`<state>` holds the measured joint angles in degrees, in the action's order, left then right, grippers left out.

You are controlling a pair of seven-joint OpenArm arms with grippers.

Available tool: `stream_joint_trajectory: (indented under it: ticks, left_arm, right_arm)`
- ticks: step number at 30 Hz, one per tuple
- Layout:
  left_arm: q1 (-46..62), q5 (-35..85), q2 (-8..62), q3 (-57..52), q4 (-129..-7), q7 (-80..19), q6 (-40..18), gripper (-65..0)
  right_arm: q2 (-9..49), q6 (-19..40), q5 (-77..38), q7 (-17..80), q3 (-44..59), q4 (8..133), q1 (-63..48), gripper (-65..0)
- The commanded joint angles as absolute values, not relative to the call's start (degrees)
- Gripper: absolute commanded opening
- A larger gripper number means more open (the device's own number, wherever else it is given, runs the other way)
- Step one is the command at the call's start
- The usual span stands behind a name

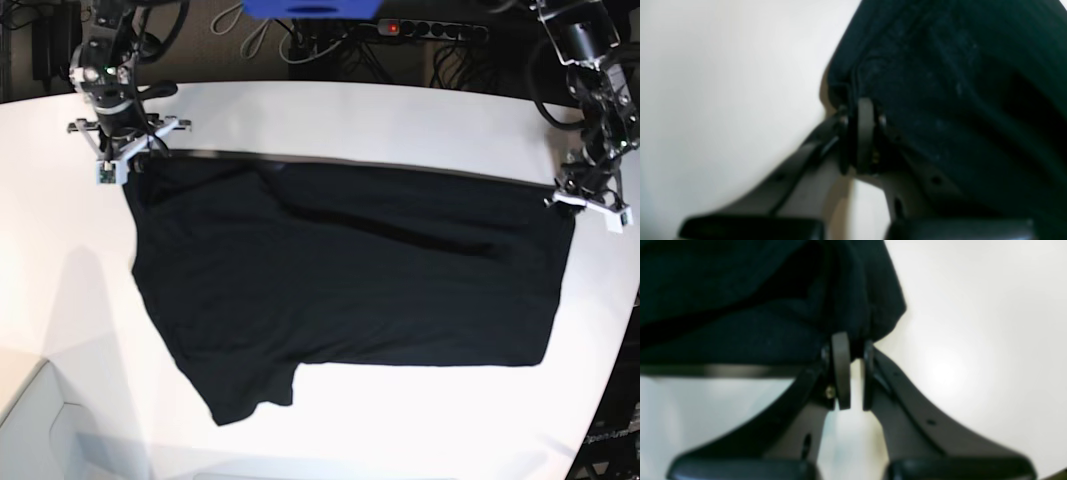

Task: Layout the t-shirt on the table in an organized manner, then fold the t-shirt properly
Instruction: 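Pull the gripped edge back with both grippers, spreading the shirt flat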

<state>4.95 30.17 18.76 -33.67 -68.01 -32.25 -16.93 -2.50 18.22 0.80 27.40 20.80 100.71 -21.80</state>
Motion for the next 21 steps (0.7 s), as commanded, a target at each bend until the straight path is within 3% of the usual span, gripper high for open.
stream_joint_trajectory:
  ticks: [1,11,21]
  left_arm:
    - [6.3,29.8,19.3,-34.2,-69.9,-31.8,-16.7,-64.9]
    - [18.9,29.8,15.0,-41.4,-79.0,-31.8,-16.7,-64.9]
    - [21.5,29.8,15.2,-41.5,-79.4,-34.3,-16.7,-64.5]
  right_arm:
    - [-1.9,17.9,0.8,26.4,21.2,102.4,-23.2,-65.0]
    - [-2.0,17.9,0.8,26.4,21.0,104.6,-31.3,-65.0]
    - [-3.3,17.9,0.8,26.4,21.3,104.7,-33.2,-65.0]
